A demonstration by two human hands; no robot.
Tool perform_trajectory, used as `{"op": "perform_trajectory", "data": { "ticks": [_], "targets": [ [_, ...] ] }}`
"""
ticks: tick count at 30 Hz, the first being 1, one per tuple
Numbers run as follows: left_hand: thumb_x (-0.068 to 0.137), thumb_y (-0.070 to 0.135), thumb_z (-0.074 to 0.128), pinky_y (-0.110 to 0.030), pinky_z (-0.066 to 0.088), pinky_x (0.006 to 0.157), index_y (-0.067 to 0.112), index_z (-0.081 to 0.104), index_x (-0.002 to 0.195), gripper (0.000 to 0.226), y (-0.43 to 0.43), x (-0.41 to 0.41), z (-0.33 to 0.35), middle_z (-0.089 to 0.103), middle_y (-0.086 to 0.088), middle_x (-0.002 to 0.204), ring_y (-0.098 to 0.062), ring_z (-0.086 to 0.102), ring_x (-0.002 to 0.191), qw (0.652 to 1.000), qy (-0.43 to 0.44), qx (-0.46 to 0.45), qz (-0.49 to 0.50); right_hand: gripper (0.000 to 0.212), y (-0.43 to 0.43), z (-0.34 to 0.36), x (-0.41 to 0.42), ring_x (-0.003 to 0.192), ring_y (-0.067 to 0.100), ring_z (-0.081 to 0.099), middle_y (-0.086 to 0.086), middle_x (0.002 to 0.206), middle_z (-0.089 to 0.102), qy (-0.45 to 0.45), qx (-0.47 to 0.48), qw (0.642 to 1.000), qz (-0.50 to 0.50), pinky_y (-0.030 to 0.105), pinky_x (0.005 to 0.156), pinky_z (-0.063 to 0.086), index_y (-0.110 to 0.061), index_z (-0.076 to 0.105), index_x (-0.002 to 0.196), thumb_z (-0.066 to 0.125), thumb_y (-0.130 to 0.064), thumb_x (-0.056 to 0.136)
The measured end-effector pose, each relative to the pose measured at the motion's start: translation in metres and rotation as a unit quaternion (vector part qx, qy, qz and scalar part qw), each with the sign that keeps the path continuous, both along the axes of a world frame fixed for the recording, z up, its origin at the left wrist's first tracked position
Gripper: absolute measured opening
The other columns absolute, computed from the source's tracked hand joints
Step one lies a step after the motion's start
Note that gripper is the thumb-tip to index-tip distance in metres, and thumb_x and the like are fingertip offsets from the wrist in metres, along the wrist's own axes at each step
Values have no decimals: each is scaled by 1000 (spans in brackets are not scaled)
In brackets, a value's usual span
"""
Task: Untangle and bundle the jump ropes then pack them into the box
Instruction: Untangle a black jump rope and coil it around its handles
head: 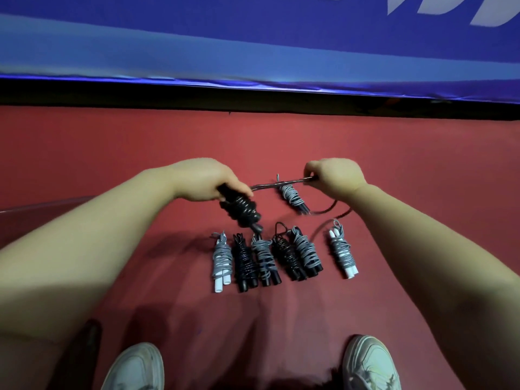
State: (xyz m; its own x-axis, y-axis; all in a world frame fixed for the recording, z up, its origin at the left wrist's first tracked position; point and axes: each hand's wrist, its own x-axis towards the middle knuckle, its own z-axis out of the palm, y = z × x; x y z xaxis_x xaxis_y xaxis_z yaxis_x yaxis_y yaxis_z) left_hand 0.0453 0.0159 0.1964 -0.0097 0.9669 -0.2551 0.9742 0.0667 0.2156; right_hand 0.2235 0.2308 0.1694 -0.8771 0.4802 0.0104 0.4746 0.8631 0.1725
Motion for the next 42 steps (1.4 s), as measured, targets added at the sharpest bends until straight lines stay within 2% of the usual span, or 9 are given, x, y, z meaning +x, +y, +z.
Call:
{"op": "perform_trajectory", "data": {
  "ticks": [4,6,8,12,15,21,25,29,42],
  "targets": [
    [88,-4,46,-27,39,75,48,44,136,71,-4,-1,-24,60,3,117,-19,56,103,994,106,-9,39,14,7,-8,-1,80,28,63,11,93,65,76,-249,950,-172,31,66,49,-12,62,95,55,-24,94],
    [90,1,53,-25,37,76,48,44,134,65,-3,-2,-26,62,6,112,-14,56,100,998,44,-14,50,17,-1,-23,-3,56,19,52,8,74,56,188,-467,824,-261,26,51,43,-12,53,81,53,-20,96],
    [89,5,60,-19,38,71,52,46,127,62,-6,-1,-22,66,15,89,-3,57,79,992,-101,-16,72,21,-3,-41,-6,50,17,41,5,67,47,215,-506,784,-288,26,50,37,-7,54,92,49,-27,98],
    [87,-8,58,-15,43,57,40,57,117,56,-15,14,-8,67,3,70,-4,56,60,884,-437,78,148,39,-7,-57,-1,94,30,60,12,106,64,65,-270,927,-251,31,75,43,-10,54,120,40,-39,99],
    [86,-16,49,-15,42,48,28,58,116,54,-3,21,0,70,2,78,-10,64,63,762,-593,154,209,43,-32,-65,1,102,31,60,10,115,63,35,-209,961,-175,33,76,42,-16,47,123,37,-49,97],
    [90,-12,50,-12,40,43,19,52,130,50,23,15,-14,61,0,94,-6,64,54,630,-598,283,407,53,-78,-85,-9,108,31,59,7,128,57,58,-212,975,-10,38,79,46,-21,32,137,36,-53,95],
    [92,-9,49,-11,40,40,10,43,139,51,20,-3,-33,57,-12,105,-12,58,62,589,-543,321,506,44,-90,-68,-16,78,33,63,10,95,64,66,-46,990,117,31,53,31,-13,50,117,34,-48,98],
    [94,-8,48,-10,40,39,1,43,132,40,10,-16,-49,56,-16,99,-8,58,52,616,-487,314,534,42,-105,-47,-32,38,23,51,0,50,54,195,68,934,293,19,39,21,-13,59,67,37,-43,86],
    [83,-8,64,-16,40,41,8,51,89,21,-4,13,-37,64,-12,69,-7,60,47,836,-422,156,314,31,-82,61,-50,52,23,55,0,59,57,238,169,855,428,23,47,31,-17,68,70,51,-38,87]
  ]
}}
